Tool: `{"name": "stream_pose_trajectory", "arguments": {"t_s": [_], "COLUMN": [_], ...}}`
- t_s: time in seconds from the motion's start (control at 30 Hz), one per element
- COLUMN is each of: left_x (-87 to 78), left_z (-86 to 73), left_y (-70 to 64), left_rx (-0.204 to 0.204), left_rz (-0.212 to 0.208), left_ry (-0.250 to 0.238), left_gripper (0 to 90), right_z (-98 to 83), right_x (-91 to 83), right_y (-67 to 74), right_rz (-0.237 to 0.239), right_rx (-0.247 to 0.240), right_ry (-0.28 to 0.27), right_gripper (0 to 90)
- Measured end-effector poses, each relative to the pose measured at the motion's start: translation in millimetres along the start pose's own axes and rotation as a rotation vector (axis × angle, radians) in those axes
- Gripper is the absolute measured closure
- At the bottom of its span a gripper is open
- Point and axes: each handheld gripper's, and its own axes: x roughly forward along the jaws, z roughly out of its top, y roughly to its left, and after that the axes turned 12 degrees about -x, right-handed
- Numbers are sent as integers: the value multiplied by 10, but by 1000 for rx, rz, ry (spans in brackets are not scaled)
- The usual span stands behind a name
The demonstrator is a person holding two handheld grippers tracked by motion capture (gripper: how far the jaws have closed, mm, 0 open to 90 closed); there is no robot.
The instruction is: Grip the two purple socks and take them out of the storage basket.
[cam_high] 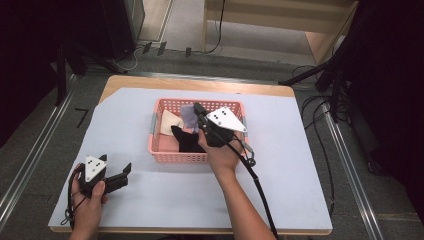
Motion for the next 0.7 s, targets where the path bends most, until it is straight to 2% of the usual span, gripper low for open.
{"name": "stream_pose_trajectory", "arguments": {"t_s": [0.13,0.37,0.57,0.7], "left_x": [0,0,1,4], "left_z": [0,0,1,-1], "left_y": [1,-1,-1,-3], "left_rx": [3,1,0,-1], "left_rz": [0,1,2,3], "left_ry": [0,0,1,-3], "left_gripper": [158,158,158,158], "right_z": [-3,-48,-163,-269], "right_x": [-124,-409,-693,-854], "right_y": [-187,-610,-961,-1129], "right_rz": [-54,-165,-263,-309], "right_rx": [-2,23,47,55], "right_ry": [-13,-33,-20,0], "right_gripper": [900,900,900,900]}}
